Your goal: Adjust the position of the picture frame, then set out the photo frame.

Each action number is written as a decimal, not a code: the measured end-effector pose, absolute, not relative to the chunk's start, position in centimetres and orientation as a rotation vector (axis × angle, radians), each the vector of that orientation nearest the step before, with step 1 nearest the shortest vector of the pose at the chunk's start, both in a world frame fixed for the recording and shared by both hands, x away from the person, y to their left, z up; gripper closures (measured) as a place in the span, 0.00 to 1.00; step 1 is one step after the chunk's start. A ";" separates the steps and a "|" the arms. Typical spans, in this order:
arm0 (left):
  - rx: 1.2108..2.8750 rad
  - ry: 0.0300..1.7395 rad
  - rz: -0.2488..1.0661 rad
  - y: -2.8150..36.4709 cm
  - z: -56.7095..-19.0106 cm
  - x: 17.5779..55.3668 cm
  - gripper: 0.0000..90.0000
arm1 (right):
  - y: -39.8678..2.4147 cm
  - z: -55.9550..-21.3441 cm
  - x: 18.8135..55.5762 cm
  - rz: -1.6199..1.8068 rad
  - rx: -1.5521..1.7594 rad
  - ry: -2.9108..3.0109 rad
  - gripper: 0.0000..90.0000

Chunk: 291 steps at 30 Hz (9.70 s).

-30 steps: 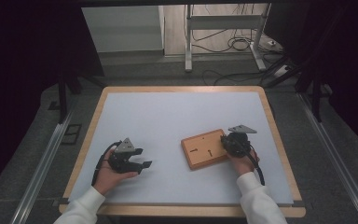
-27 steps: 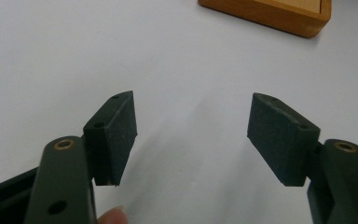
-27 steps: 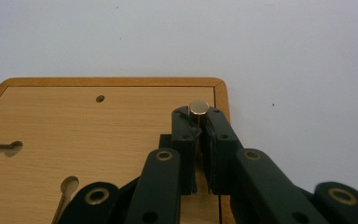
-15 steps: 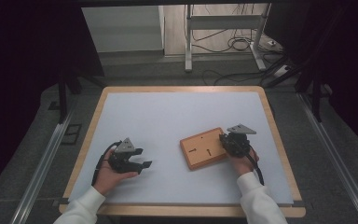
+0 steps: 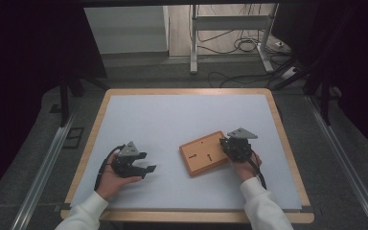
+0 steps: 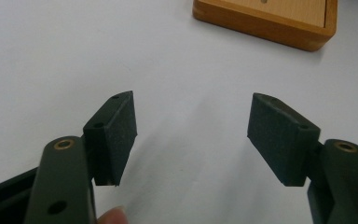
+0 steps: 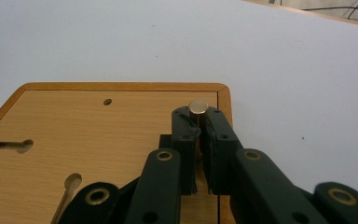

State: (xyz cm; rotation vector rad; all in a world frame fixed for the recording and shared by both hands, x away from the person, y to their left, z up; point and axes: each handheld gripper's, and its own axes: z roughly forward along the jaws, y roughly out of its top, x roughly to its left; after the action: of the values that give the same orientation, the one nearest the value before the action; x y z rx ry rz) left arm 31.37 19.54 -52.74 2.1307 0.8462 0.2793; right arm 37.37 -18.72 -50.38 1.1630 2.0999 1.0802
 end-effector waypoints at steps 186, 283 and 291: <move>2.319 0.513 0.076 10.8 -53.1 28.9 1.00 | -24.4 -50.6 29.2 1.074 1.110 2.232 0.31; 2.149 0.632 0.186 5.0 -51.7 39.5 0.57 | -24.4 -50.7 28.5 1.065 1.051 2.252 0.30; 2.132 0.631 0.172 4.7 -52.2 40.0 0.77 | -24.4 -50.6 28.5 1.072 1.051 2.251 0.30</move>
State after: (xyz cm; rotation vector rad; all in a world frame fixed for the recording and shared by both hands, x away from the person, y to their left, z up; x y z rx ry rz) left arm 40.05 4.72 -52.20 2.1320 0.6308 0.1718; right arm 28.51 -24.42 -50.59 1.0512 2.2513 1.0724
